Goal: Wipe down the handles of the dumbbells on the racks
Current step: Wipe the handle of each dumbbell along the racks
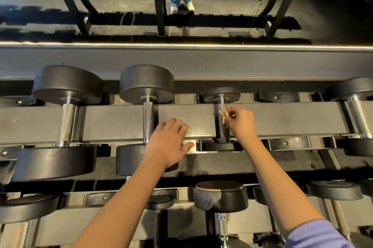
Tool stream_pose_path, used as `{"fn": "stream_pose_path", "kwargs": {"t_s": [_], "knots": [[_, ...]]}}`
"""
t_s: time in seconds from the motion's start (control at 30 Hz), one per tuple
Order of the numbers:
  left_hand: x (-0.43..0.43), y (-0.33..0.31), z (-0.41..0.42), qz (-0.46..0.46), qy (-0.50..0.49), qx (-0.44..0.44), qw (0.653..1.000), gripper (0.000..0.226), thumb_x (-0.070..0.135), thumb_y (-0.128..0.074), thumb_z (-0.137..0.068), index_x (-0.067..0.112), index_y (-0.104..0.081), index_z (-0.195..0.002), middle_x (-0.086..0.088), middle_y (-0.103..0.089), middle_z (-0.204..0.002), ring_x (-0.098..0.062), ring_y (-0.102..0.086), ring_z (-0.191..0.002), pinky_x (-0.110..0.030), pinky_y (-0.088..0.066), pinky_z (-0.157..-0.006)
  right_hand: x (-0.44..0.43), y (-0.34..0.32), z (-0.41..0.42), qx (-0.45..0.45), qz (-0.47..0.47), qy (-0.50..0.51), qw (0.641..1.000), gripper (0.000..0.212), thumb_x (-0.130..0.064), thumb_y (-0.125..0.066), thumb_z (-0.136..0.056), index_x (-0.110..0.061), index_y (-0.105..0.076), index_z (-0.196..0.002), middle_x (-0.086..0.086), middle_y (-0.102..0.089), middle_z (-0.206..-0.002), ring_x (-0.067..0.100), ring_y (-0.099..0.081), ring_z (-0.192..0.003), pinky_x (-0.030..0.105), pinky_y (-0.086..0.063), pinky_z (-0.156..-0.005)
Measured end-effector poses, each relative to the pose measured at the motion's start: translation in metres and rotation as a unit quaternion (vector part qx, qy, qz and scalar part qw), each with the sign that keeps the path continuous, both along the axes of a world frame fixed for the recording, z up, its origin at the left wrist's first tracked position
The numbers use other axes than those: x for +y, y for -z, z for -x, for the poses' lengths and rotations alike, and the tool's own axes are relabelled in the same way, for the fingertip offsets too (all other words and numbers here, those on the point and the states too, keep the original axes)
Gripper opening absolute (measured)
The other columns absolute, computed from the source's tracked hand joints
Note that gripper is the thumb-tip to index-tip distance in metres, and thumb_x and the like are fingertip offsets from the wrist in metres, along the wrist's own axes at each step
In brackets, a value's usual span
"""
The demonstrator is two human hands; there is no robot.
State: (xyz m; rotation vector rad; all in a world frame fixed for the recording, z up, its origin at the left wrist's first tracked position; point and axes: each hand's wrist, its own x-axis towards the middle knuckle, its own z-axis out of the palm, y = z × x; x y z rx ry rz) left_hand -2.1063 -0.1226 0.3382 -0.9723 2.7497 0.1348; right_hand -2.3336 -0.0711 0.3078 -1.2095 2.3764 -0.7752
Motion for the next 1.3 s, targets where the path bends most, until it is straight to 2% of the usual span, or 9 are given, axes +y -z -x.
{"fn": "stream_pose_path", "kwargs": {"t_s": [0.1, 0.33, 0.53, 0.7, 0.87, 1.07, 1.17, 1.3], "knots": [[0.0, 0.001, 0.0, 0.003, 0.001, 0.0, 1.0, 0.063, 0.057, -0.023, -0.097, 0.018, -0.024, -0.147, -0.001, -0.032, -0.146, -0.021, -0.024, -0.138, -0.037, -0.024, -0.112, 0.013, 0.003, -0.007, 0.033, -0.019, -0.029, 0.999, 0.019, -0.01, -0.063, -0.087, -0.001, -0.069, -0.103, 0.014, -0.062, -0.102, 0.022, -0.058, -0.084, 0.023, -0.041, -0.073], [-0.001, 0.002, 0.001, 0.003, 0.001, 0.004, 1.0, 0.062, 0.056, -0.024, -0.098, 0.018, -0.023, -0.147, -0.002, -0.032, -0.146, -0.021, -0.023, -0.138, -0.038, -0.024, -0.112, 0.012, 0.009, -0.015, 0.083, 0.009, -0.035, 0.996, 0.022, -0.016, -0.059, -0.093, 0.003, -0.071, -0.095, 0.014, -0.061, -0.1, 0.016, -0.055, -0.075, 0.019, -0.038, -0.07], [-0.001, 0.003, 0.0, 0.009, 0.003, 0.005, 1.0, 0.061, 0.055, -0.025, -0.098, 0.017, -0.025, -0.146, -0.003, -0.032, -0.146, -0.022, -0.024, -0.138, -0.039, -0.024, -0.112, -0.029, 0.0, -0.017, 0.111, 0.02, 0.008, 0.994, 0.015, -0.01, -0.061, -0.09, -0.002, -0.07, -0.099, 0.012, -0.057, -0.109, 0.025, -0.059, -0.092, 0.021, -0.039, -0.076], [0.0, 0.004, 0.001, 0.015, 0.004, 0.013, 1.0, 0.061, 0.055, -0.026, -0.097, 0.017, -0.028, -0.144, -0.003, -0.034, -0.144, -0.021, -0.026, -0.136, -0.039, -0.025, -0.11, -0.03, 0.003, -0.02, 0.1, 0.012, 0.039, 0.994, 0.017, -0.011, -0.06, -0.09, -0.002, -0.069, -0.102, 0.013, -0.058, -0.11, 0.025, -0.059, -0.093, 0.021, -0.039, -0.076], [-0.001, 0.008, 0.0, 0.011, 0.005, 0.019, 1.0, 0.061, 0.056, -0.027, -0.097, 0.017, -0.028, -0.144, -0.003, -0.035, -0.143, -0.022, -0.027, -0.134, -0.039, -0.026, -0.11, 0.009, 0.016, -0.014, 0.074, 0.019, 0.027, 0.997, 0.01, -0.006, -0.066, -0.086, 0.001, -0.069, -0.092, 0.015, -0.064, -0.096, 0.023, -0.06, -0.083, 0.02, -0.036, -0.071], [-0.002, 0.011, 0.001, 0.014, 0.004, 0.02, 1.0, 0.061, 0.056, -0.026, -0.097, 0.017, -0.028, -0.144, -0.003, -0.035, -0.143, -0.022, -0.029, -0.134, -0.04, -0.028, -0.111, -0.015, 0.007, -0.013, 0.04, 0.039, 0.058, 0.997, 0.006, -0.008, -0.064, -0.087, -0.003, -0.068, -0.087, 0.011, -0.064, -0.086, 0.018, -0.053, -0.075, 0.021, -0.034, -0.067], [-0.002, 0.012, 0.0, 0.028, 0.017, 0.032, 0.999, 0.056, 0.052, -0.028, -0.098, 0.018, -0.03, -0.143, -0.003, -0.036, -0.143, -0.021, -0.032, -0.131, -0.038, -0.03, -0.108, -0.003, 0.01, -0.018, 0.039, 0.044, 0.067, 0.996, 0.009, -0.008, -0.064, -0.087, -0.002, -0.069, -0.092, 0.012, -0.065, -0.089, 0.017, -0.053, -0.076, 0.02, -0.033, -0.066], [-0.002, 0.009, -0.001, 0.017, 0.037, 0.07, 0.997, 0.045, 0.039, -0.033, -0.1, 0.02, -0.035, -0.141, 0.0, -0.041, -0.139, -0.018, -0.038, -0.126, -0.034, -0.035, -0.1, 0.023, 0.019, -0.022, 0.014, 0.018, 0.067, 0.997, 0.013, -0.008, -0.066, -0.086, -0.001, -0.07, -0.096, 0.014, -0.066, -0.097, 0.024, -0.06, -0.085, 0.023, -0.041, -0.072]]}}
